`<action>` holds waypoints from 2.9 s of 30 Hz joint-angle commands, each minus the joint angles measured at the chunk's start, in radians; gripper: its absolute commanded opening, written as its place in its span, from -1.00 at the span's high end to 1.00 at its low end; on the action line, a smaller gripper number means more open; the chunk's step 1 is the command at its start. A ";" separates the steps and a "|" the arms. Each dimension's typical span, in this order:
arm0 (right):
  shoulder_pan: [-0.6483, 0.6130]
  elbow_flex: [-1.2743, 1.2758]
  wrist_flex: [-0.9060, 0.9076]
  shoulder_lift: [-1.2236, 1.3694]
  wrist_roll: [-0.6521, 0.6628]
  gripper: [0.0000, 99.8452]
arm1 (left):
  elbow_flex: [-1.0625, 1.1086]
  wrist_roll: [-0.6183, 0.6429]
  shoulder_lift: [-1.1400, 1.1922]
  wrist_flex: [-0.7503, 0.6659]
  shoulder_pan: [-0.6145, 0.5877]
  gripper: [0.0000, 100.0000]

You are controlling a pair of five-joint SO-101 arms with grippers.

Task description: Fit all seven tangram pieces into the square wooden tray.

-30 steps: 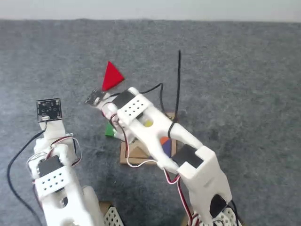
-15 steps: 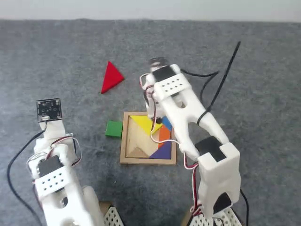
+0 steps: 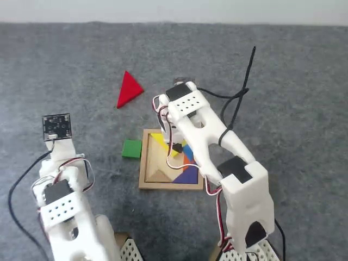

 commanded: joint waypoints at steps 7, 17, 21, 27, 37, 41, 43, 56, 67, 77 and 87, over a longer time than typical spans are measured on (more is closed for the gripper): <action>-0.012 -0.008 0.007 -0.010 -0.012 0.76 | -0.050 0.002 -0.025 -0.017 -0.003 0.95; -0.093 0.002 0.008 0.018 -0.009 0.52 | -0.050 0.002 -0.025 -0.017 -0.003 0.95; -0.058 0.002 0.041 -0.056 0.012 0.52 | -0.050 0.002 -0.025 -0.017 -0.003 0.95; 0.067 0.008 0.120 -0.231 0.106 0.60 | -0.050 0.002 -0.025 -0.017 -0.003 0.95; 0.232 0.026 0.005 -0.122 0.126 0.99 | -0.050 0.002 -0.025 -0.017 -0.003 0.95; 0.188 0.025 -0.015 -0.064 0.126 0.98 | -0.050 0.002 -0.025 -0.017 -0.003 0.95; 0.163 0.029 -0.016 -0.053 0.126 0.98 | -0.050 0.002 -0.025 -0.018 -0.003 0.95; 0.108 0.049 -0.012 -0.038 0.120 0.98 | -0.050 0.002 -0.025 -0.021 -0.003 0.95; 0.068 0.078 -0.036 -0.038 0.120 0.98 | -0.050 0.008 -0.025 -0.018 -0.003 0.95; 0.033 0.077 -0.030 -0.047 -0.002 0.98 | -0.050 0.009 -0.025 -0.017 -0.002 0.95; 0.110 0.011 0.091 -0.113 -0.014 0.99 | -0.050 0.009 -0.025 -0.017 -0.002 0.95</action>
